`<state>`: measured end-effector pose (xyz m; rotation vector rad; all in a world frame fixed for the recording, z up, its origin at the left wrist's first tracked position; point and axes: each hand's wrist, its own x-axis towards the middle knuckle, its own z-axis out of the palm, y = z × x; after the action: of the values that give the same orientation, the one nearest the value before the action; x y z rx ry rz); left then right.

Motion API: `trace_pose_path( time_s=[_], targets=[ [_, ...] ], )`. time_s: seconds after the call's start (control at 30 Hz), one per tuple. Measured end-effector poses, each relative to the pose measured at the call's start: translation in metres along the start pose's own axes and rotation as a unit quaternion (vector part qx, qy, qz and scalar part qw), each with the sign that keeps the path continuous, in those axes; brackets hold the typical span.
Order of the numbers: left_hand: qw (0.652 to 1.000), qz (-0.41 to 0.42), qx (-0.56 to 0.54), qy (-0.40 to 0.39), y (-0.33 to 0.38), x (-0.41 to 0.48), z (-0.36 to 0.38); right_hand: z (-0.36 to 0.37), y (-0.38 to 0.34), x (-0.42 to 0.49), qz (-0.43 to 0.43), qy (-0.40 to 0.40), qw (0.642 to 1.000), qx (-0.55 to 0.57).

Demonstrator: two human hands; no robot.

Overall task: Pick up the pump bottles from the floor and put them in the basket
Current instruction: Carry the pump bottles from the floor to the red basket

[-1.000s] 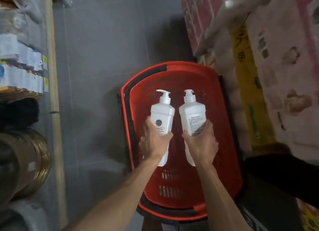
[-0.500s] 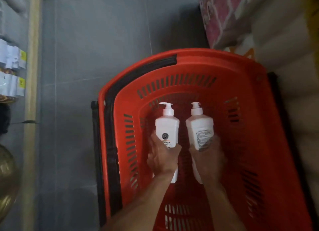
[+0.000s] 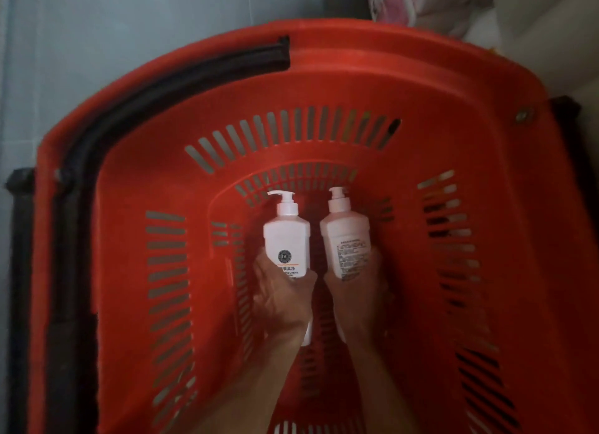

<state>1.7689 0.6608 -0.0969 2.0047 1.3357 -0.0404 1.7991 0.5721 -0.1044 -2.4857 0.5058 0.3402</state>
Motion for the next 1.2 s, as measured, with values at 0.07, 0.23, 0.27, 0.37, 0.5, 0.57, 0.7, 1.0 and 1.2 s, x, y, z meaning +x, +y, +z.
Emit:
trace_pose_path(
  time_s=[0.07,0.23,0.27,0.37,0.5,0.57,0.7,1.0,1.2],
  targets=[
    [1.0,0.0,-0.005,-0.001,0.0,0.002,0.007,0.008,0.004,0.006,0.002,-0.002,1.0,-0.007],
    [1.0,-0.019,-0.002,-0.012,-0.001,0.01,0.018,0.019,0.011,0.011,0.01,-0.01,1.0,-0.023],
    [1.0,-0.024,0.002,-0.014,-0.002,0.012,0.019,0.02,0.012,0.012,0.012,-0.01,0.999,-0.031],
    [1.0,-0.023,0.01,-0.006,-0.005,0.018,0.022,0.024,0.012,0.012,0.01,0.0,0.999,-0.048],
    [0.999,-0.029,0.018,-0.016,-0.012,0.026,0.029,0.026,0.011,0.014,0.022,-0.023,0.998,-0.061],
    [0.999,-0.032,0.02,-0.014,-0.017,0.028,0.032,0.028,0.011,0.015,0.032,-0.033,0.997,-0.067],
    [0.999,-0.033,0.011,-0.014,-0.021,0.03,0.04,0.036,0.013,0.019,0.027,-0.03,0.996,-0.085],
    [0.998,-0.029,0.028,-0.039,-0.019,0.043,0.052,0.042,0.009,0.021,0.021,-0.021,0.994,-0.105],
    [0.998,-0.029,0.037,-0.048,-0.018,0.049,0.053,0.038,-0.001,0.019,0.031,-0.029,0.994,-0.101]
  ],
)
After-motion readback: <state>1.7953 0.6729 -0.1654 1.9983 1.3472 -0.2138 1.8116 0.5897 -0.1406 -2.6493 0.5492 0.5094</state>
